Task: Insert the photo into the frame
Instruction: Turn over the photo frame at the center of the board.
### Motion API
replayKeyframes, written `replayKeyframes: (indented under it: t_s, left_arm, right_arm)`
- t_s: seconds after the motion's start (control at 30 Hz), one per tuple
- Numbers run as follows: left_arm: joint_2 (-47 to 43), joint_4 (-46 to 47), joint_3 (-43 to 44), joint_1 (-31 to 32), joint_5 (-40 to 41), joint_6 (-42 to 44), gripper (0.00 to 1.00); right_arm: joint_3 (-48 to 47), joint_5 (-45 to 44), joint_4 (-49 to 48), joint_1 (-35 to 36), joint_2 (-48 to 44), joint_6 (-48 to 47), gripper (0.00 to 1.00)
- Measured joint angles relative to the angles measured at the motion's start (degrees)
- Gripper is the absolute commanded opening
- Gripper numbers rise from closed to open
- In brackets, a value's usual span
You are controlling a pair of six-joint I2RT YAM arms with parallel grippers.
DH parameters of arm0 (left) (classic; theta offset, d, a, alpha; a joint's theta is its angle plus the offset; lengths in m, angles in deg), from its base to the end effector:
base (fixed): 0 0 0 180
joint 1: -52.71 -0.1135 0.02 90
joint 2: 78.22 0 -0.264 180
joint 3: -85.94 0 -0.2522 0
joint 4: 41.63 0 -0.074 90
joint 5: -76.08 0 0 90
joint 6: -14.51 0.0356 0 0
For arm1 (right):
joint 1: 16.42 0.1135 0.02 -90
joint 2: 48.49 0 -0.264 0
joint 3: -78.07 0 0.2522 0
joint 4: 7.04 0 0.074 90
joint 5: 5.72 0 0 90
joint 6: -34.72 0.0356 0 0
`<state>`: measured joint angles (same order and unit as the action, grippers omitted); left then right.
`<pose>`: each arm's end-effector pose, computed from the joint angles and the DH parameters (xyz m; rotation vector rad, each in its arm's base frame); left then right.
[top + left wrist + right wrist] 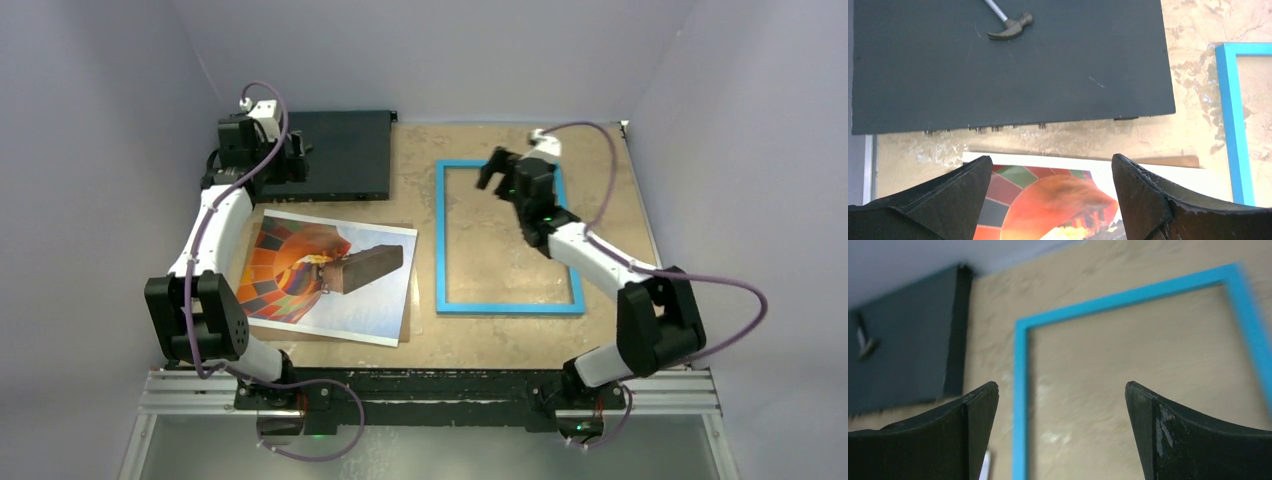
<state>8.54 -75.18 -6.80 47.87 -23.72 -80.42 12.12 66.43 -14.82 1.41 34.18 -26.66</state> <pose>0.3480 0.0234 0.3198 -0.0831 2.1422 -0.1845 0.3217 0.0920 0.2860 0.3905 1.6858 0.3307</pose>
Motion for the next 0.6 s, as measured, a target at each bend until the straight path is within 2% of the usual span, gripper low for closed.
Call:
replayKeyframes:
  t_s: [0.1,0.23,0.37,0.6]
  left_arm:
    - [0.0,-4.9,2.0,-0.3,0.0,0.1,0.85]
    - [0.3,-10.1,2.3,-0.7,0.4,0.8,0.84]
    - [0.4,-14.3,2.3,-1.3,0.5,1.5,0.84]
    - [0.4,-17.9,2.3,-1.6,0.3,1.6,0.84]
  right_arm:
    - [-4.2,-1.8,6.5,10.7,3.3,-0.3,0.98]
    - [-8.5,-3.9,14.2,18.9,7.5,0.2,0.91]
    - [-13.0,-6.9,19.8,22.9,13.9,1.1,0.85]
    - [-13.6,-8.6,25.1,25.8,21.6,3.1,0.72]
